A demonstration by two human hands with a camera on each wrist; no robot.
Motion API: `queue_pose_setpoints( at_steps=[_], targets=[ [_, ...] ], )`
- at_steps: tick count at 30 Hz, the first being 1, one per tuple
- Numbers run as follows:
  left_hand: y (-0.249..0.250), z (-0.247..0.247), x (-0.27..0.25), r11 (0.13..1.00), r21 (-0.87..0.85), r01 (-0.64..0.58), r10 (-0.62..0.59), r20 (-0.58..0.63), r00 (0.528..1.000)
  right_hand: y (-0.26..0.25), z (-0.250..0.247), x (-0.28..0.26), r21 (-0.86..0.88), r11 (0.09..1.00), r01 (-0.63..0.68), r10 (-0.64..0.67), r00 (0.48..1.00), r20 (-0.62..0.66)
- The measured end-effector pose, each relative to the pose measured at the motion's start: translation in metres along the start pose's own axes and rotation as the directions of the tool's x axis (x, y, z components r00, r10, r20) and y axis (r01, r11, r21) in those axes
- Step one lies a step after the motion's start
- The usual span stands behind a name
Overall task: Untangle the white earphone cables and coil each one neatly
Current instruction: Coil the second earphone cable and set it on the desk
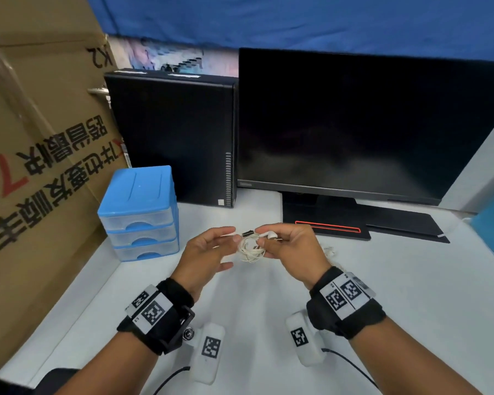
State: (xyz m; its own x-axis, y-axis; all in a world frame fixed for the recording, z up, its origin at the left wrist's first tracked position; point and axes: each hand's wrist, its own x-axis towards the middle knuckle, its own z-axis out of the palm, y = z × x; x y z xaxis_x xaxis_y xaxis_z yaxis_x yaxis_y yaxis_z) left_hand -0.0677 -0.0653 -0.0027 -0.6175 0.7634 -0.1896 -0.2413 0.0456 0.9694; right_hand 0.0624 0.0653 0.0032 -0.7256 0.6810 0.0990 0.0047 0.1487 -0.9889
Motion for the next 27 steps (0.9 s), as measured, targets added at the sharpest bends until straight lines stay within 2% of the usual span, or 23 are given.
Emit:
queue_pose_setpoints(
  at_steps=[2,4,7,9,11,13,14,16,20,27],
  targets=[
    [0.002,-0.022,0.000,0.997,-0.079,0.026,-0.039,-0.172,0.984,-0.007,0.011,0.012,-0.075,0.997,0.022,-0.021,0.999,0.024],
    [0.006,-0.042,-0.001,0.983,-0.183,0.034,-0.095,-0.338,0.936,-0.014,0.021,0.025,-0.170,0.984,0.044,-0.036,0.998,0.046],
    [0.017,-0.065,-0.003,0.963,-0.268,0.040,-0.158,-0.436,0.886,-0.026,0.037,0.037,-0.284,0.954,0.090,-0.069,0.994,0.085],
    [0.027,-0.073,-0.004,0.945,-0.323,0.059,-0.195,-0.405,0.893,-0.034,0.046,0.040,-0.316,0.942,0.109,-0.077,0.991,0.113],
    [0.037,-0.070,-0.010,0.936,-0.339,0.093,-0.203,-0.304,0.931,-0.044,0.054,0.037,-0.331,0.936,0.121,-0.079,0.987,0.136],
    [0.042,-0.058,-0.015,0.958,-0.267,0.107,-0.169,-0.221,0.960,-0.052,0.060,0.033,-0.328,0.935,0.134,-0.084,0.983,0.163],
    [0.043,-0.053,-0.017,0.968,-0.231,0.096,-0.148,-0.221,0.964,-0.056,0.063,0.029,-0.323,0.935,0.143,-0.086,0.979,0.184],
    [0.043,-0.051,-0.018,0.973,-0.226,0.055,-0.120,-0.285,0.951,-0.061,0.067,0.022,-0.331,0.930,0.160,-0.085,0.970,0.227],
    [0.045,-0.069,-0.015,0.862,-0.498,0.093,-0.293,-0.339,0.894,-0.068,0.070,0.020,-0.401,0.899,0.177,-0.078,0.965,0.251],
    [0.061,-0.078,-0.005,0.823,-0.558,0.109,-0.346,-0.339,0.875,-0.084,0.083,0.037,-0.447,0.871,0.206,-0.096,0.962,0.256]
  ],
)
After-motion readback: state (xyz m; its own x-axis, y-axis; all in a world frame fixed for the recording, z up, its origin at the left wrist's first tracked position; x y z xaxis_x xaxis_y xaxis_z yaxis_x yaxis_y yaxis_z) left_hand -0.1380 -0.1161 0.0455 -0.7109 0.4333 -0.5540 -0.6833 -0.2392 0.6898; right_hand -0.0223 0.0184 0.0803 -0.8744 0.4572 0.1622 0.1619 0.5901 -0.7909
